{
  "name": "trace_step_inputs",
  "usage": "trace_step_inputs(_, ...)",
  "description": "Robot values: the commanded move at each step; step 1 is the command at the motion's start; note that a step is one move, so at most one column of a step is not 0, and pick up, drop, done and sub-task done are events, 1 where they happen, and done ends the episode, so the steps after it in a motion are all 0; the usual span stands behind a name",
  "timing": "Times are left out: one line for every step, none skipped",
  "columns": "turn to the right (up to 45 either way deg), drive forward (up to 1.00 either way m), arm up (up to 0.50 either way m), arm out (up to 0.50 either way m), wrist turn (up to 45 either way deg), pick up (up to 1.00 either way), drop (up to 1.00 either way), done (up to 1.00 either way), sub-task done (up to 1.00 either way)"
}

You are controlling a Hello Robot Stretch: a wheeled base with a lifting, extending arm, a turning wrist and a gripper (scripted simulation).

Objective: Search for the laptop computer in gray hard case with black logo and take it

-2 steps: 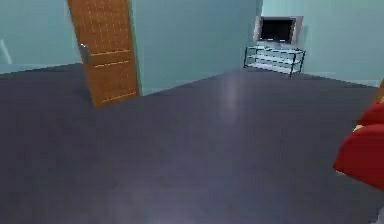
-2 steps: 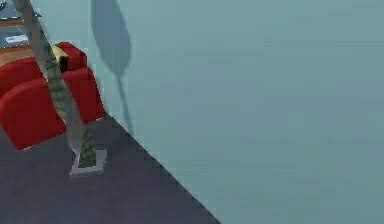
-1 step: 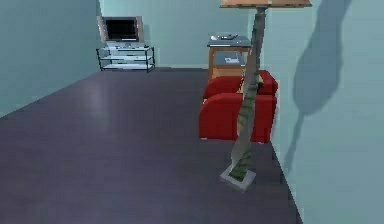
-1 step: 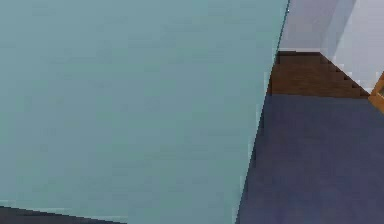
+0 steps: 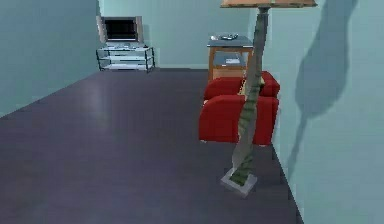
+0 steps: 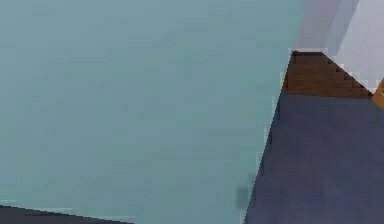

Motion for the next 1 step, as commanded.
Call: trace_step_inputs(-45.0, 0.00, 0.00, 0.00, 0.0, 0.00, 0.00, 0.00, 0.00)
